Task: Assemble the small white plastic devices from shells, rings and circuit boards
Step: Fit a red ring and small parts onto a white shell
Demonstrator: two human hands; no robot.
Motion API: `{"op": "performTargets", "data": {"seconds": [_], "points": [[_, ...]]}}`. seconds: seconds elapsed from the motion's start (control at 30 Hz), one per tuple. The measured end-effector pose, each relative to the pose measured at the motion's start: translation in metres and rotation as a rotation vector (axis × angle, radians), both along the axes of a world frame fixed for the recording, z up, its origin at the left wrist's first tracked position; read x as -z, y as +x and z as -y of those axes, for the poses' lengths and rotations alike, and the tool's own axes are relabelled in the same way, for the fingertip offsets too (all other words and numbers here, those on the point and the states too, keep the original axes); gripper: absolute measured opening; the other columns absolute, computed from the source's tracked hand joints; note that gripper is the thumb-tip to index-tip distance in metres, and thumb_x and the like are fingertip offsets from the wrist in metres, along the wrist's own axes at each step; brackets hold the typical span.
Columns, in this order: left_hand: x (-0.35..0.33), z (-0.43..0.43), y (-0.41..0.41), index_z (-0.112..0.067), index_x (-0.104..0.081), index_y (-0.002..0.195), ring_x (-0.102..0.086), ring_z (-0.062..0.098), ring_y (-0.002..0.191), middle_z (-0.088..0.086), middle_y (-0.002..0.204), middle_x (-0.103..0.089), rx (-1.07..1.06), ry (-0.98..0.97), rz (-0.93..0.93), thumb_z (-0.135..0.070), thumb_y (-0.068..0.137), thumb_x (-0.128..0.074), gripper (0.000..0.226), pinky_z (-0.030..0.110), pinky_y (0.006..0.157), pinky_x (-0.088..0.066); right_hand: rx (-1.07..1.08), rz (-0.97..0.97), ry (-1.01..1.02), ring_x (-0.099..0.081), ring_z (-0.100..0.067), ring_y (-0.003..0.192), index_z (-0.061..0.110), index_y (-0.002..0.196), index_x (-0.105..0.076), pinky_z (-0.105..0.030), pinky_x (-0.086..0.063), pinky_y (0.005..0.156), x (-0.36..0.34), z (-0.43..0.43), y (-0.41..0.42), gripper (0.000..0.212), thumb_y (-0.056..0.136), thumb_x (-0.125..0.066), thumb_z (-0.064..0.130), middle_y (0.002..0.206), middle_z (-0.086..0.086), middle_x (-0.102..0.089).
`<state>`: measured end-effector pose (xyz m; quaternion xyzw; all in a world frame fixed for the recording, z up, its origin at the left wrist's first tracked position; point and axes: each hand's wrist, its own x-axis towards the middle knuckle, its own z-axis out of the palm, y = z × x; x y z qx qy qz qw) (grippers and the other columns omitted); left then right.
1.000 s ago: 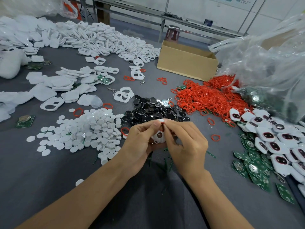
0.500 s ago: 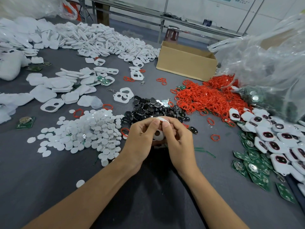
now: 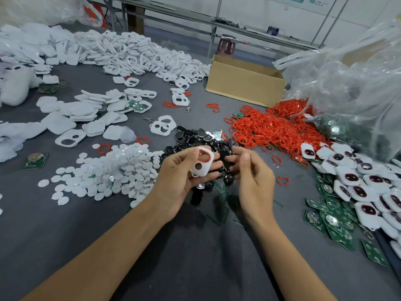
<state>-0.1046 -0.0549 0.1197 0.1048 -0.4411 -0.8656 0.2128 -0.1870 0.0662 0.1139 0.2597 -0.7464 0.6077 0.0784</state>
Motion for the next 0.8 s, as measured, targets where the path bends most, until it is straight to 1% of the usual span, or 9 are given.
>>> {"op": "performTargets", "data": {"seconds": [0.07,0.13,0.2,0.27,0.3,0.37,0.47,0.63,0.8], "points": [[0.0,0.004,0.001,-0.003,-0.068,0.098,-0.073,0.025,0.092,0.013,0.099,-0.075,-0.057,-0.036,0.048,-0.017,0.101,-0.044,0.028,0.028,0.065,-0.06,0.092,-0.046,0.061,-0.065,-0.003,0.077,0.02,0.099,-0.069,-0.021,-0.048,0.074,-0.001,-0.009,-0.009,0.022,0.095,-0.051,0.007,0.083,0.014,-0.07],[0.0,0.005,0.002,-0.007,-0.072,0.09,-0.073,0.016,0.085,0.008,0.095,-0.076,-0.118,-0.105,0.104,-0.018,0.1,-0.049,0.027,0.023,0.059,-0.057,0.131,-0.116,0.198,-0.064,-0.008,0.076,0.023,0.092,-0.071,-0.024,-0.048,0.072,-0.002,-0.016,-0.015,0.024,0.089,-0.057,0.003,0.079,0.014,-0.069],[0.001,0.005,0.001,-0.015,-0.075,0.082,-0.068,0.008,0.073,0.001,0.087,-0.076,-0.167,-0.148,0.142,-0.019,0.098,-0.053,0.027,0.018,0.054,-0.052,0.113,-0.194,0.341,-0.06,-0.013,0.071,0.026,0.086,-0.073,-0.029,-0.046,0.069,-0.003,-0.02,-0.016,0.023,0.083,-0.064,0.005,0.074,0.013,-0.067],[0.001,0.006,0.001,-0.02,-0.077,0.074,-0.062,0.004,0.066,-0.005,0.084,-0.075,-0.192,-0.162,0.146,-0.019,0.097,-0.055,0.032,0.016,0.051,-0.048,0.078,-0.25,0.487,-0.058,-0.015,0.077,0.025,0.082,-0.073,-0.029,-0.044,0.071,-0.001,-0.02,-0.014,0.015,0.08,-0.069,0.011,0.076,0.013,-0.067],[0.001,0.006,0.001,-0.021,-0.078,0.071,-0.061,0.004,0.065,-0.005,0.084,-0.074,-0.195,-0.157,0.136,-0.02,0.096,-0.056,0.033,0.017,0.05,-0.048,0.067,-0.267,0.562,-0.057,-0.016,0.083,0.024,0.084,-0.072,-0.03,-0.045,0.074,0.0,-0.02,-0.013,0.01,0.079,-0.071,0.016,0.08,0.011,-0.068],[0.0,0.006,0.001,-0.02,-0.079,0.072,-0.061,0.006,0.067,-0.003,0.086,-0.073,-0.186,-0.138,0.105,-0.019,0.095,-0.056,0.033,0.019,0.051,-0.049,0.055,-0.259,0.655,-0.057,-0.02,0.091,0.02,0.092,-0.072,-0.032,-0.047,0.078,0.003,-0.017,-0.011,0.015,0.078,-0.074,0.021,0.09,0.005,-0.07],[0.001,0.005,0.001,-0.014,-0.077,0.08,-0.062,0.012,0.072,0.003,0.091,-0.073,-0.171,-0.149,0.089,-0.017,0.096,-0.055,0.028,0.022,0.055,-0.053,0.053,-0.22,0.678,-0.061,-0.021,0.09,0.016,0.1,-0.072,-0.029,-0.045,0.078,0.002,-0.016,-0.013,0.023,0.077,-0.075,0.017,0.096,0.0,-0.071],[0.004,0.003,0.002,-0.014,-0.075,0.093,-0.062,0.016,0.078,0.006,0.093,-0.073,-0.142,-0.203,0.102,-0.013,0.096,-0.055,0.02,0.024,0.058,-0.055,-0.006,-0.091,0.638,-0.057,-0.01,0.08,0.02,0.097,-0.066,-0.027,-0.047,0.077,-0.002,-0.017,-0.013,0.027,0.075,-0.075,0.008,0.088,0.006,-0.064],[0.004,0.002,0.002,-0.012,-0.073,0.098,-0.063,0.014,0.077,0.006,0.092,-0.073,-0.129,-0.22,0.119,-0.012,0.097,-0.054,0.019,0.025,0.058,-0.056,-0.077,-0.025,0.478,-0.054,-0.011,0.07,0.02,0.096,-0.06,-0.014,-0.045,0.065,-0.003,-0.015,-0.012,0.04,0.072,-0.07,-0.01,0.088,-0.003,-0.058]]}}
